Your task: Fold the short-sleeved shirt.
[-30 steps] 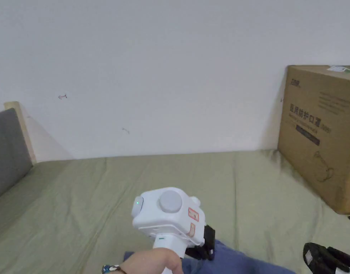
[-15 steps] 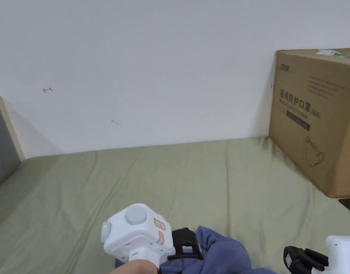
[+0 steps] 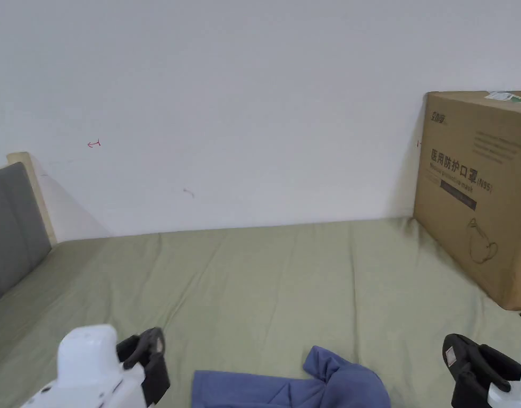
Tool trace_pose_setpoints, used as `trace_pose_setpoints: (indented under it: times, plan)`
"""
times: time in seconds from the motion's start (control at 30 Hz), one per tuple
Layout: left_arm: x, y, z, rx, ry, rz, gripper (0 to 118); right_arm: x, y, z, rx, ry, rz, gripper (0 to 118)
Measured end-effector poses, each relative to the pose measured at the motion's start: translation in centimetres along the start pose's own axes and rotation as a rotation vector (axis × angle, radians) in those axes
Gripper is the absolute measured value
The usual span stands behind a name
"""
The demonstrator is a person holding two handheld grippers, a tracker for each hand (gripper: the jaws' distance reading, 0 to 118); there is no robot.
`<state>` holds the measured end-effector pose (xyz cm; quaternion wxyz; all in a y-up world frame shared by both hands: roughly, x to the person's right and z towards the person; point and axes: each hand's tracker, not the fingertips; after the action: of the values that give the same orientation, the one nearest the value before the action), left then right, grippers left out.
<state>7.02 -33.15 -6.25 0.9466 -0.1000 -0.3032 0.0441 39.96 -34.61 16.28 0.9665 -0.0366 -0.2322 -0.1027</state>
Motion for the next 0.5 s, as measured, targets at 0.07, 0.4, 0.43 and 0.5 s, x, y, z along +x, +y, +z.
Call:
trace_pose_setpoints:
  times: [0.07, 0.4, 0.43, 0.5]
  plan:
    - [-0.3, -0.7, 1.7, 0.051, 0.069, 0.016, 0, -0.2, -0.2, 0.5, 0.040, -0.032, -0.007, 2]
    - [-0.9, 2.7, -3.2, -0.106, 0.011, 0.025, 0, -0.6, 0.2, -0.6, -0.006, -0.027, -0.038, 2]
    - [-1.3, 3.4, -5.6, -0.200, -0.026, 0.069, 0, -0.7, 0.2, -0.9, -0.020, -0.019, -0.041, 2]
    - [-2.5, 4.1, -13.3, -0.530, -0.093, 0.119, 0, -0.7, 0.1, -1.6, -0.061, -0.014, -0.032, 2]
